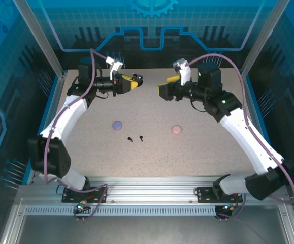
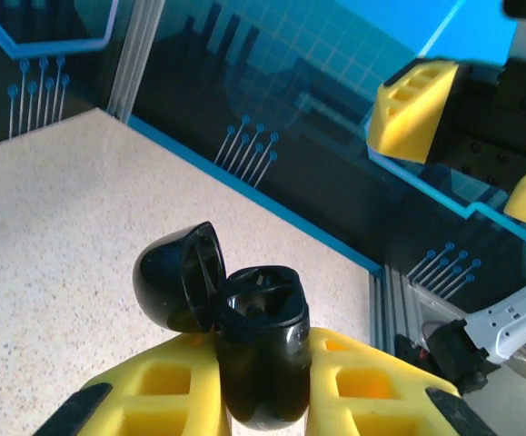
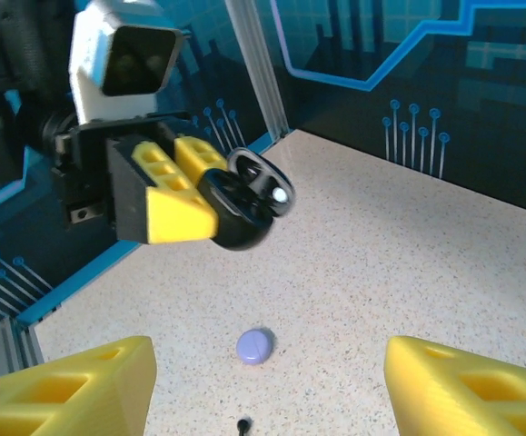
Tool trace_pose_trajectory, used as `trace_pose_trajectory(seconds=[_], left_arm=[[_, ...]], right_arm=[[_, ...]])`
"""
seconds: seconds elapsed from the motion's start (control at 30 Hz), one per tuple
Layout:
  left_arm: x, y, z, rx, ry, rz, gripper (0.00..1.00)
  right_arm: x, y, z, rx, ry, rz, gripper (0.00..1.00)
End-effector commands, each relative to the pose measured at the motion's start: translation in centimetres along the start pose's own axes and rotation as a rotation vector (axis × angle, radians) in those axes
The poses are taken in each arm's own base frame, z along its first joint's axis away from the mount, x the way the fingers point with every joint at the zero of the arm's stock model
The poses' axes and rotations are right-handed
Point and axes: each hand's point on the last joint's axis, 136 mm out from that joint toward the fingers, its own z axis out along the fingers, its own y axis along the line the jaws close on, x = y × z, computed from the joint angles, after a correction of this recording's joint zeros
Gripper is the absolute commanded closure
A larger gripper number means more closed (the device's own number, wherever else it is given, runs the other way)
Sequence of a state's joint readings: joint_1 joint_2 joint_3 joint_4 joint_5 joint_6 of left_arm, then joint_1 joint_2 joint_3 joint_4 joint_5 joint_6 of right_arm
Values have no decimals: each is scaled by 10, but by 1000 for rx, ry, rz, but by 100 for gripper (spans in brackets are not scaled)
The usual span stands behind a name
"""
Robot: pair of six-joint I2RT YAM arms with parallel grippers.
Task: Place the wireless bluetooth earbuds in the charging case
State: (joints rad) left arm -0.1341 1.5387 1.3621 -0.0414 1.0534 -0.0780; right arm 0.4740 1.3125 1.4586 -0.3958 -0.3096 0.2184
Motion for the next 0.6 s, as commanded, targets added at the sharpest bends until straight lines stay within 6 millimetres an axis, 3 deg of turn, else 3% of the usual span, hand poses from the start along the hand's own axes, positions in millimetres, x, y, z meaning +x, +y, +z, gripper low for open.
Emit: trace_pose_trajectory(seconds=[0.0,0.2,0.37,0.57], left_arm=[[-20,-18,-10,-35,-98,75,100],[-21,-41,-29,-101,-187,137,100],[-18,-47,-44,-188,-254,156,100],[-19,-54,-60,-272,-326,183,100]], right_arm=[[17,0,-4,60,22,64,32],[45,7,-8,120,54,89,31],[73,5,-4,174,121,100,27],[86,-12,-11,280,157,80,0]])
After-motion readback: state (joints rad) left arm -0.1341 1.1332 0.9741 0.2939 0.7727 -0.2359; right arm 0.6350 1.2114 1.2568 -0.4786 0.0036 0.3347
